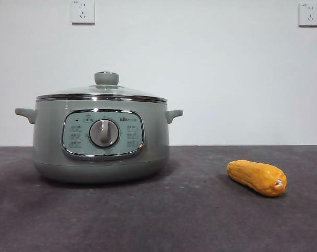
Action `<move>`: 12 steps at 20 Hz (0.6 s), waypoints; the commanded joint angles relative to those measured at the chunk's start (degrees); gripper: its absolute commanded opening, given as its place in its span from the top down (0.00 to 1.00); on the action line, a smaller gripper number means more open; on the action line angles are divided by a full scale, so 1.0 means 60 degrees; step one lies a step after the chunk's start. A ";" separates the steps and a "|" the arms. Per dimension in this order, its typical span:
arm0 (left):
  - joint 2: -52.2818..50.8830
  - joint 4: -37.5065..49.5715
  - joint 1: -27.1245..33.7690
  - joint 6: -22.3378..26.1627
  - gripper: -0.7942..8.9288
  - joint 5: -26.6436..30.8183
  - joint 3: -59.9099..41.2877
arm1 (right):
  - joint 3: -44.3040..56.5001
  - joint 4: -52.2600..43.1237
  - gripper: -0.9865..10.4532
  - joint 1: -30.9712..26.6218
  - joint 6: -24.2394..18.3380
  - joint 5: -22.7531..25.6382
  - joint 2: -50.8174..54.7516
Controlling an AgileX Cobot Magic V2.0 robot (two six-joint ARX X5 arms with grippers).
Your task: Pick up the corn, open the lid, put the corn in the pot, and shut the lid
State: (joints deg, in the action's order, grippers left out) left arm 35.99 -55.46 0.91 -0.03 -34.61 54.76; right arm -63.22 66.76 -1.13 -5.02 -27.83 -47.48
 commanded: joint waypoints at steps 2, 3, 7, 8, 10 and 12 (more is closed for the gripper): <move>0.0007 0.0175 -0.0036 -0.0022 0.31 -0.0087 0.0036 | -0.0047 -0.0477 0.39 0.0321 0.0197 -0.0109 -0.0907; 0.0007 0.0189 -0.0036 -0.0022 0.31 -0.0087 0.0036 | -0.0047 -0.0659 0.40 0.0525 0.0208 -0.0073 -0.1330; 0.0004 0.0186 -0.0036 -0.0022 0.31 -0.0084 0.0036 | -0.0047 -0.1778 0.40 0.1694 0.0346 0.1122 -0.3388; 0.0004 0.0186 -0.0036 -0.0022 0.31 -0.0087 0.0036 | -0.0047 -0.2102 0.40 0.2040 0.0393 0.1490 -0.3993; 0.0007 0.0186 -0.0036 -0.0022 0.31 -0.0087 0.0036 | -0.0047 -0.2637 0.40 0.2568 0.0583 0.2157 -0.5045; 0.0007 0.0186 -0.0036 -0.0022 0.31 -0.0084 0.0036 | -0.0047 -0.3082 0.40 0.3045 0.0678 0.2648 -0.5971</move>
State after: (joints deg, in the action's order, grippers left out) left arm 36.05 -54.81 0.89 -0.08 -34.94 54.78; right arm -63.31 48.47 16.80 -1.93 -12.29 -82.52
